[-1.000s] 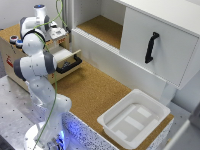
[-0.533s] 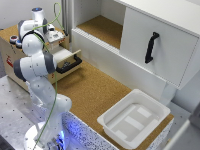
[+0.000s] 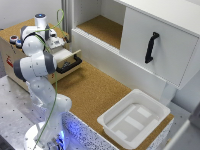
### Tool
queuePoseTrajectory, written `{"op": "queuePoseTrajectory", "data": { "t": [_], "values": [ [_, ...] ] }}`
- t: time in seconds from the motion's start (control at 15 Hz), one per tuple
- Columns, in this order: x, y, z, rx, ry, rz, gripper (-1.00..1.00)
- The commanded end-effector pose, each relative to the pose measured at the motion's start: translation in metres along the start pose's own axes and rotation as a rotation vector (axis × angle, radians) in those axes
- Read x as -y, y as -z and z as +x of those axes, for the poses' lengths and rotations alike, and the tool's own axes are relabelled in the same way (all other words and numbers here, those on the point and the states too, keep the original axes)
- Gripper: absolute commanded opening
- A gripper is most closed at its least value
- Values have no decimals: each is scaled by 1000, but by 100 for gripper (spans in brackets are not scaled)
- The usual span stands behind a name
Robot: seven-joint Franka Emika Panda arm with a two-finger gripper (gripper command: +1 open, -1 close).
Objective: Place the pink object on top of the drawer
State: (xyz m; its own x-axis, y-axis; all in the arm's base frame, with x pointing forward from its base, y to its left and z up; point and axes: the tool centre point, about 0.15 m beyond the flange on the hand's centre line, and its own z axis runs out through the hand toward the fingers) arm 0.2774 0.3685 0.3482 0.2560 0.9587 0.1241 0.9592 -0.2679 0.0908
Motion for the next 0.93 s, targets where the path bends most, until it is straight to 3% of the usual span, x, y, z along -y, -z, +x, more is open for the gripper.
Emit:
{"op": "queuePoseTrajectory", "data": {
  "t": [0.0, 0.2, 0.27, 0.87],
  "values": [
    [8, -20, -10, -124, 34, 27, 100],
    [6, -25, -4, -72, 44, 37, 100],
    [5, -28, -4, -39, 44, 44, -100],
    [9, -24, -6, 24, 39, 69, -100]
  ]
}}
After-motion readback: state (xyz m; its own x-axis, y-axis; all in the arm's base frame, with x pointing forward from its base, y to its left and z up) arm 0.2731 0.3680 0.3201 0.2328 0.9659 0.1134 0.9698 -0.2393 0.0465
